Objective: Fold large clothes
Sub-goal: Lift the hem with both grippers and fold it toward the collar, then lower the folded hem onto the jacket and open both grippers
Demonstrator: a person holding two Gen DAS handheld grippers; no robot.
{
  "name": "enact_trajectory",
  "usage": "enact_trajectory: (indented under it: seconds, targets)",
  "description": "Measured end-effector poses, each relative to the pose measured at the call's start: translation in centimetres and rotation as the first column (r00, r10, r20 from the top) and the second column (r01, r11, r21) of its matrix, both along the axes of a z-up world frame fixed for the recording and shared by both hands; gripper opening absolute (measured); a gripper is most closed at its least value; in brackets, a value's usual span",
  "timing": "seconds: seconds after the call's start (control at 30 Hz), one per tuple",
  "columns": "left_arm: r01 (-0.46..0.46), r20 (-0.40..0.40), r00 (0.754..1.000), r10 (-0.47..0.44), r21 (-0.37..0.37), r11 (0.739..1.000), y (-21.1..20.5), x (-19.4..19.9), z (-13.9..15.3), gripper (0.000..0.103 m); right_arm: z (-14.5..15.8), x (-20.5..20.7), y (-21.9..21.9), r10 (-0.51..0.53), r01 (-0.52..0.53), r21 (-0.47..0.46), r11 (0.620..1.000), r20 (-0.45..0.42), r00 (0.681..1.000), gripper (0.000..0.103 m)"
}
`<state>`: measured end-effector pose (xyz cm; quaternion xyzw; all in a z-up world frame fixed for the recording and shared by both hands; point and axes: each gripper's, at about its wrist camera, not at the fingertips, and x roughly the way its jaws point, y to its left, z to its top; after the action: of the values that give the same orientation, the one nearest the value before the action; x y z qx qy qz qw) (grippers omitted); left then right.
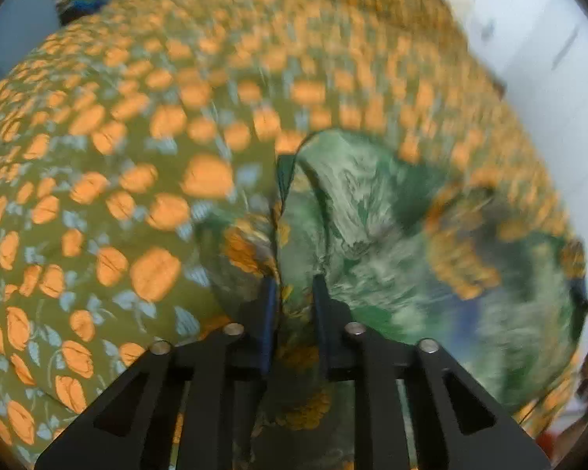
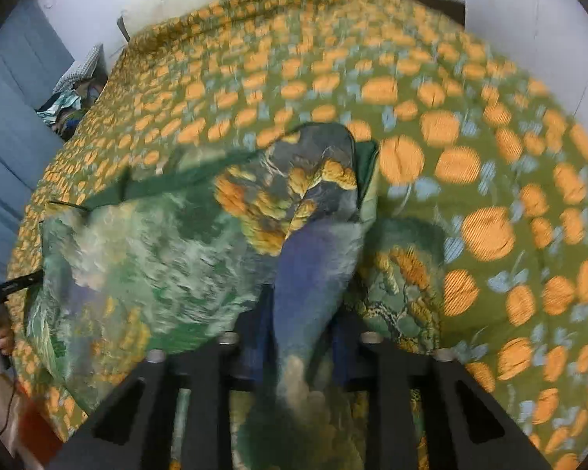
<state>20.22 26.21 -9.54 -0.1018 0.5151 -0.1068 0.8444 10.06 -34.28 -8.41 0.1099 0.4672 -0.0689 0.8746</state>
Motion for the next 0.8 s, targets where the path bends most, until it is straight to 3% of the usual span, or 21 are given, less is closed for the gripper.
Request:
enact_trajectory:
  seconds: [0.07, 0.1, 0.17, 0.23, 0.33, 0.4, 0.47, 0.5, 0.53, 0.6, 0.7, 0.73, 0.8]
  targets:
    - [-0.017, 0.088, 0.996, 0.020, -0.034, 0.999, 1.0, -0.5, 2.0, 0.004, 2.9, -1.0, 0.4, 0.007, -0.002, -0.061, 0.998, 0.084, 0.996, 0.018]
    - [-0.051, 0.169, 0.985, 0.045, 0.035, 0.998, 1.0, -0.7, 2.9, 0.000, 4.0, -1.1, 0.7, 0.018, -0.006, -0.092, 0.996, 0.127, 0.992, 0.017]
    - [-0.101, 0.232, 0.970, 0.077, 0.095, 0.990, 0.8, -0.1, 2.5, 0.000, 4.6, -1.0, 0.9, 0.021, 0.001, -0.128, 0.992, 0.165, 0.986, 0.016]
    - [-0.131, 0.170, 0.979, 0.112, 0.106, 0.986, 0.8, 1.5, -0.2, 0.000, 2.6, -0.2, 0.4, -0.005, 0.022, -0.118, 0.993, 0.142, 0.990, 0.016]
    - [-0.153, 0.027, 0.988, 0.151, 0.114, 0.982, 0.9, 2.4, -5.5, 0.000, -4.5, 1.5, -1.0, -0.060, 0.059, -0.082, 0.995, -0.001, 0.998, 0.017]
    - [-0.155, 0.039, 0.988, 0.152, 0.098, 0.983, 1.0, 1.6, -5.6, 0.002, -7.2, 1.0, -1.6, -0.093, 0.093, -0.032, 0.995, -0.001, 0.996, 0.019]
    - [-0.144, 0.067, 0.988, 0.139, 0.086, 0.986, 1.4, 0.9, -4.1, 0.024, -6.6, 0.3, -1.8, -0.108, 0.109, -0.016, 0.994, 0.047, 0.993, 0.020]
    - [-0.146, 0.096, 0.986, 0.137, 0.094, 0.985, 1.5, 0.6, -2.7, 0.045, -6.1, 0.1, -1.9, -0.109, 0.109, 0.000, 0.994, 0.057, 0.992, 0.026]
    - [-0.152, 0.127, 0.982, 0.139, 0.099, 0.983, 1.4, 0.4, -1.8, 0.057, -5.8, -0.1, -2.2, -0.110, 0.110, 0.007, 0.994, 0.056, 0.992, 0.031]
    - [-0.151, 0.210, 0.969, 0.128, 0.099, 0.984, 1.1, -0.4, 1.0, 0.067, -4.8, -0.7, -2.6, -0.112, 0.110, 0.031, 0.993, 0.065, 0.992, 0.056]
    - [-0.055, 0.275, 0.961, 0.037, 0.059, 0.997, -1.9, -1.0, 4.5, 0.080, -1.8, -2.3, -2.4, -0.133, 0.132, 0.012, 0.991, 0.136, 0.982, 0.059]
    - [-0.014, 0.282, 0.960, 0.000, 0.050, 0.999, -3.2, -1.5, 5.0, 0.087, -0.8, -2.8, -1.9, -0.124, 0.123, 0.011, 0.992, 0.166, 0.978, 0.059]
    - [0.110, 0.292, 0.949, -0.119, 0.047, 0.993, -7.3, -1.7, 5.2, 0.092, 1.1, -2.7, -0.4, -0.087, 0.088, 0.007, 0.996, 0.211, 0.973, 0.062]
